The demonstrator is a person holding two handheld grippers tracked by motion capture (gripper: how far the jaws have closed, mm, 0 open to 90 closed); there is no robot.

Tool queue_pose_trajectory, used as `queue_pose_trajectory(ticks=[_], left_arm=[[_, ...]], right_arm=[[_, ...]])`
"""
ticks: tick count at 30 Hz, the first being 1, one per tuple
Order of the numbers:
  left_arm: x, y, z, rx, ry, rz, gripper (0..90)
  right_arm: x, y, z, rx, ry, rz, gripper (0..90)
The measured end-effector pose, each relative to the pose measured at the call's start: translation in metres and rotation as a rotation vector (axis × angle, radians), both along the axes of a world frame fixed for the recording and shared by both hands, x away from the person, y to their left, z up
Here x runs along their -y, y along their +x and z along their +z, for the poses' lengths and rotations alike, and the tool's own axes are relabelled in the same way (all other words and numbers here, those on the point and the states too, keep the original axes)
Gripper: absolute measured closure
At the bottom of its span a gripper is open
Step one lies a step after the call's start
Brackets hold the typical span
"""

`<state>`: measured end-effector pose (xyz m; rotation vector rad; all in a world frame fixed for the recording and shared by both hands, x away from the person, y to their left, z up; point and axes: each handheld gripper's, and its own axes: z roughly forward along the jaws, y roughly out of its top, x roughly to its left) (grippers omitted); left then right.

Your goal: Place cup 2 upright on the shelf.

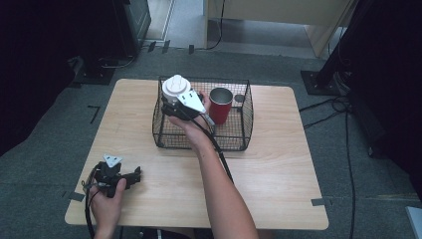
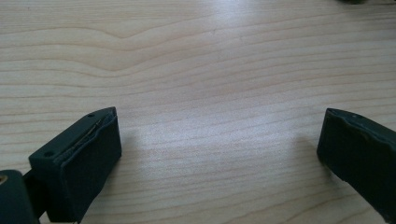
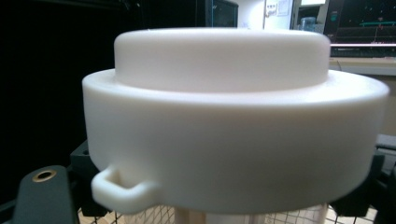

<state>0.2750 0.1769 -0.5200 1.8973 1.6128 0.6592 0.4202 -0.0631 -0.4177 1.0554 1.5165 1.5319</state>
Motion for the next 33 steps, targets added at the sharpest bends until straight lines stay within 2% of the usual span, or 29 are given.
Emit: queue_pose_trajectory(ticks=[10,14,25,33], left_arm=[[0.0,0.0,0.0,0.0,0.0,0.0,0.4],[0.0,0.0,0.0,0.0,0.0,0.0,0.4],[0.0,0.0,0.0,0.0,0.0,0.0,0.4],[0.0,0.0,0.0,0.0,0.0,0.0,0.4]], right_arm=[[-0.003,0.01,-0.011,-0.043,-0.031,-0.004,15.7],[-0.003,0.013,-0.013,-0.047,-0.043,-0.002,15.7],[-0.005,0.018,-0.02,-0.088,-0.047,-0.014,15.6],[-0.006,0.02,-0.027,-0.101,-0.097,0.011,15.6]])
